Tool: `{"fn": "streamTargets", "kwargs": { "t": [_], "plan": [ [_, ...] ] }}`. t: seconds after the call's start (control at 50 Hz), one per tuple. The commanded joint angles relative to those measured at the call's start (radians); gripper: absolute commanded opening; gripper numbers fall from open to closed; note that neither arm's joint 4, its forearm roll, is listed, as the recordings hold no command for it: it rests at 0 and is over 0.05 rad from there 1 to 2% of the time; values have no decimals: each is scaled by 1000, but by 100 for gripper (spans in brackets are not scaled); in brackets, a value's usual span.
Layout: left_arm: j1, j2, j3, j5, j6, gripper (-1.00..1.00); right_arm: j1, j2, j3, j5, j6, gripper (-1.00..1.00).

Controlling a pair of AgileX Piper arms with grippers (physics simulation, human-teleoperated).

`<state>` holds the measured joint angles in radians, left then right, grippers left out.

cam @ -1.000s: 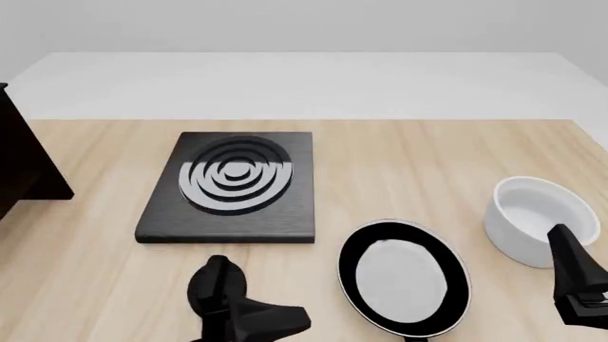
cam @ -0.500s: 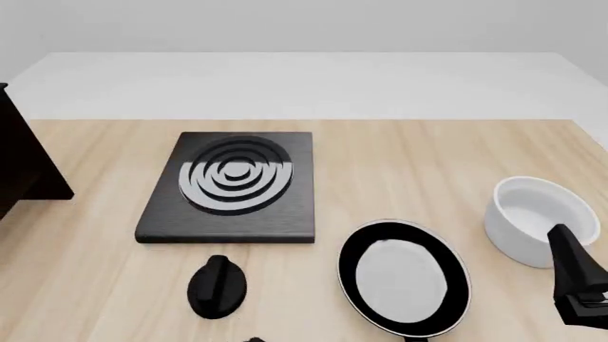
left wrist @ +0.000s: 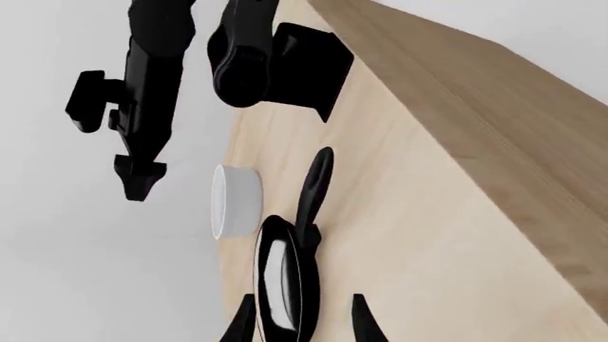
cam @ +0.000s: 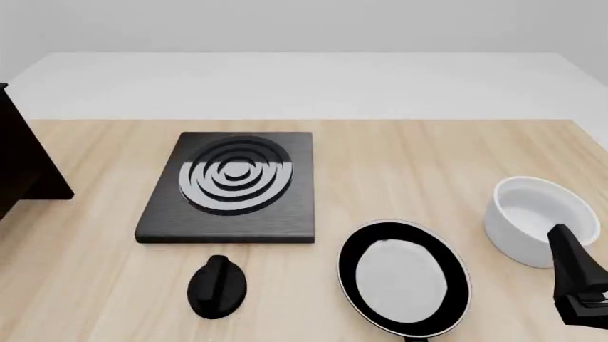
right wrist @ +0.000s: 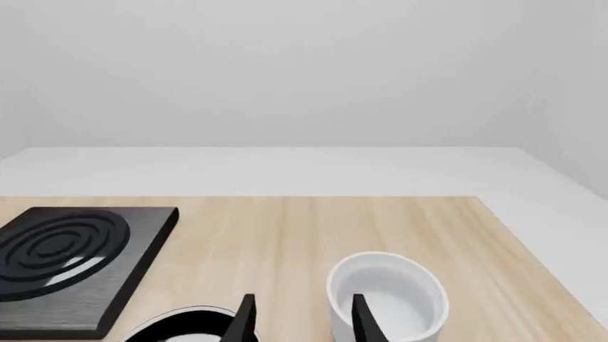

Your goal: Put the frying pan under the cabinet shelf.

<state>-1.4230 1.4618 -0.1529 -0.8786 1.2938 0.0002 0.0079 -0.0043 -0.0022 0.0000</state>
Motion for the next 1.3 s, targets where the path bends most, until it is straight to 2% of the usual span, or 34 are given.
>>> {"fn": "streamTargets", "kwargs": {
  "t": [0.02,0.34,0.46,0.8,1.2,1.3],
  "plan": [
    [-5,137,-1,-128,41,100,3,0,0,1,0,100],
    [-12,230,-35,-198,58,100,3,3,1,-4,0,100],
    [-20,295,-31,-261,74,100,3,4,1,-6,0,100],
    [-18,383,-69,-310,83,100,3,8,2,-10,0,100],
    [-22,395,-137,-268,112,100,4,7,2,-9,0,100],
    [-6,408,-179,-248,105,100,4,6,2,-8,0,100]
  ]
}}
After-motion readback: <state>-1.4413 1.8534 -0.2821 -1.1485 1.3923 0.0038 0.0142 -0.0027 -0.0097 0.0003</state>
